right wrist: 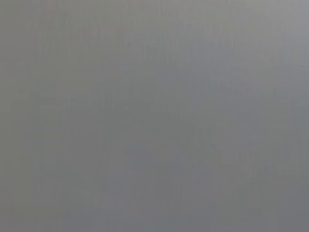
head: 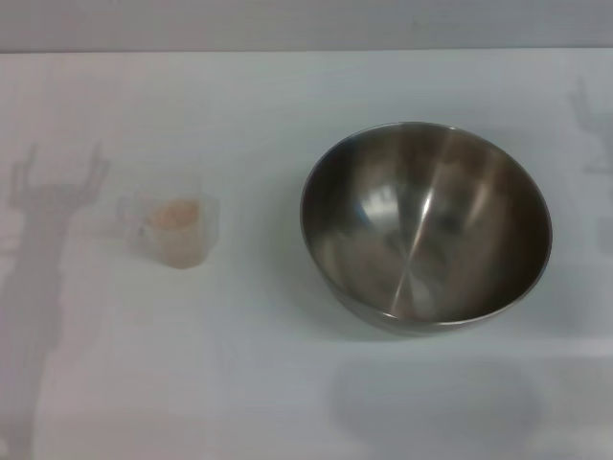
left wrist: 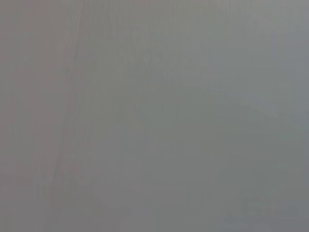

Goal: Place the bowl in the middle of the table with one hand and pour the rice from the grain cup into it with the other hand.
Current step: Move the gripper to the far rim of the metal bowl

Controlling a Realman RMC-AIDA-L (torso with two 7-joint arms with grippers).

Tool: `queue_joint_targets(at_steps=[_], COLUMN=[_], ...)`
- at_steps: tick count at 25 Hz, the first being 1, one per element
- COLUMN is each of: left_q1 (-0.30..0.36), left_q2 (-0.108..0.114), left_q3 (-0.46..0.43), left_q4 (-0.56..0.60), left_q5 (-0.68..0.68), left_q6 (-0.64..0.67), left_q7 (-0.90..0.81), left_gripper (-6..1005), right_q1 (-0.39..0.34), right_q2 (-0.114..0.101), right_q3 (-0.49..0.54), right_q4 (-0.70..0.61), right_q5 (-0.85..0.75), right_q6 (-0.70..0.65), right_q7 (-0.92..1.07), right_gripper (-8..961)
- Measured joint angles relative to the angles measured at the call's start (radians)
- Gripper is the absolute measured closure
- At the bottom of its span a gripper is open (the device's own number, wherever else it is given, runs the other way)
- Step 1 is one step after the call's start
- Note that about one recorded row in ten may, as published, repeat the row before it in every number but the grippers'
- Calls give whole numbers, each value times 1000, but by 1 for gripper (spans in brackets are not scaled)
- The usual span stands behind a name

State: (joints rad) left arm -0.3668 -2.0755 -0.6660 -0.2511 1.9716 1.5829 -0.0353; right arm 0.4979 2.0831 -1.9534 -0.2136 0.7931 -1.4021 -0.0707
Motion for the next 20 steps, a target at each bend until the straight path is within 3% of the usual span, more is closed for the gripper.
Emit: queue_joint_targets(at_steps=[13,20], left_q1=[-3,-3], left_q2=[0,0], left_q3=[-1,-1], left_q4=[2,3], left_q5=[-2,-2], left_q6=[0,0], left_q7=[0,0], left_gripper=[165,166], right_q1=[4,-5], right_q2=[-2,-1], right_q3=[1,-1], right_q4=[0,-94], right_q5=[0,-2], right_q6=[0,38], right_q7=[-20,-224], right_gripper=[195,196])
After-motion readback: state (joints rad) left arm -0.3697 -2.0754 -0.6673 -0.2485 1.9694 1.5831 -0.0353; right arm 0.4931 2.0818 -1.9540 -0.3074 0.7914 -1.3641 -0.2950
